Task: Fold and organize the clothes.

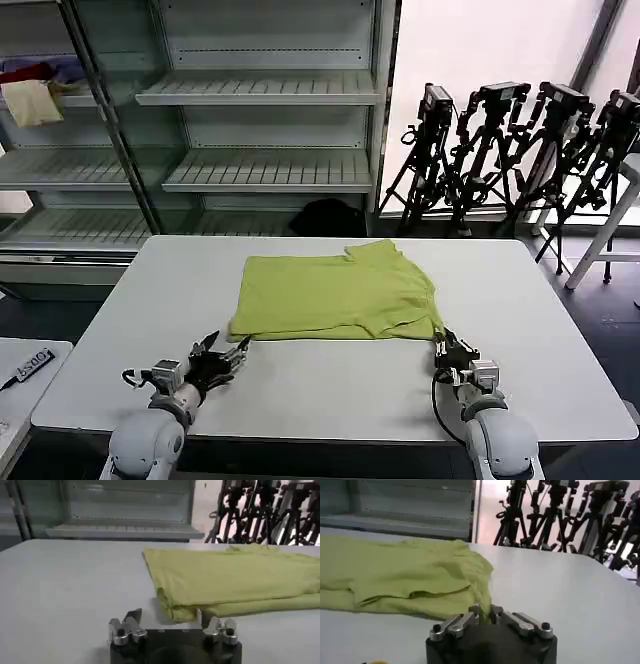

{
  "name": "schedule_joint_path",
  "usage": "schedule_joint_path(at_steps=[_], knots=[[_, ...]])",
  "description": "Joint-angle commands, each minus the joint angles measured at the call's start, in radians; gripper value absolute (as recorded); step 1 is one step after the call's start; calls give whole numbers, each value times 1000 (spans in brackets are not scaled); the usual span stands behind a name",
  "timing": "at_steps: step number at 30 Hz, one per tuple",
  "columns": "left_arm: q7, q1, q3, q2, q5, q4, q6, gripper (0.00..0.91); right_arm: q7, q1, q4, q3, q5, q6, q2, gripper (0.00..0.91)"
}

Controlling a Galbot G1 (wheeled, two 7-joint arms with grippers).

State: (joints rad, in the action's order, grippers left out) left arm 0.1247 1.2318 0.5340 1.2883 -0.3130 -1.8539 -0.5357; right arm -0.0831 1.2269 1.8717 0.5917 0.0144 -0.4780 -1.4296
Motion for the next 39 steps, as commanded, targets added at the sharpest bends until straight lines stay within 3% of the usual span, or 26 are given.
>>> schedule_joint_path(at_steps=[1,6,14,20,24,28,33,39], knots=[[3,-5,-5,0,-26,12,-5,10,0,0,-2,0,-3,0,0,101],[8,-3,-7,-6,-24,8,-5,10,0,-1,1,-4,-10,-3,-1,0],[11,0,-12,-11,-17,0,9,0,-1,8,4,-11,-10,-3,0,0],[9,14,10,-10,-29,-43,38,0,9,15,41,-3,105,-4,-1,0],[10,29,47,-20,-76,-101,31,0,21,26,121,6,202,-12,1,0],[15,53,85,-36,-131,-179,-3,0,31,41,199,8,238,-46,0,0],[20,125,160,-79,-201,-279,-41,0,51,107,319,3,243,-100,-2,0],[23,283,237,-144,-244,-332,-41,0,46,241,436,0,224,-101,11,0]])
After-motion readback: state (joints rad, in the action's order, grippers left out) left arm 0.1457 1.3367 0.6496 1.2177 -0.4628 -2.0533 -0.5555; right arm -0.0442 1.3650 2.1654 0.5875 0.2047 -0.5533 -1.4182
